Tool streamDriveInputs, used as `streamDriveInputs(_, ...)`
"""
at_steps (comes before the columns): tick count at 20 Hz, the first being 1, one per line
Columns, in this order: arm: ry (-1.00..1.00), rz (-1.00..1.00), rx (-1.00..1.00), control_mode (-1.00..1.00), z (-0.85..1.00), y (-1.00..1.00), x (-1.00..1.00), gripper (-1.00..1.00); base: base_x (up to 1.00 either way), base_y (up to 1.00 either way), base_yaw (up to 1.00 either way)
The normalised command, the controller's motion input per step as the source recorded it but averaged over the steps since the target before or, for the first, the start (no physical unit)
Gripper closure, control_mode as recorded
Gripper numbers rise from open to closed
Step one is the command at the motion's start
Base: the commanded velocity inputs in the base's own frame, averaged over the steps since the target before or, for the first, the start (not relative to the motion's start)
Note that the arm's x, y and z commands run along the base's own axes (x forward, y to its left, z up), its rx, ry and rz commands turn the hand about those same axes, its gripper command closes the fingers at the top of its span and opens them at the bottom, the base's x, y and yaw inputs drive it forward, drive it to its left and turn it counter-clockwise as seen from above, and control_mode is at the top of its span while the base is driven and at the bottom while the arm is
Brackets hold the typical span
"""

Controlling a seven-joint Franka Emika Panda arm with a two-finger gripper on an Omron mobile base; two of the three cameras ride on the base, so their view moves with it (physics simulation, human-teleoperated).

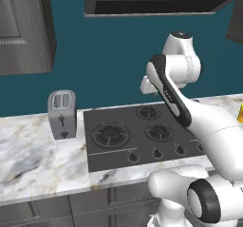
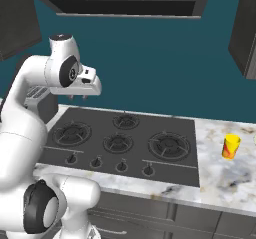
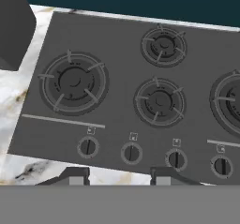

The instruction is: Pick the cup and bowl from the counter and place them on the counter next to the sink.

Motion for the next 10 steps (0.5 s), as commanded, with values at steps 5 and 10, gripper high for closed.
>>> streamDriveInputs(5,0.0,0.0,0.0,-1.0,-0.14,-0.18,0.0,-1.0,0.0,0.0,0.0)
streamDriveInputs(10,0.0,0.0,0.0,-1.0,-0.23,-0.54,0.0,-1.0,0.0,0.0,0.0)
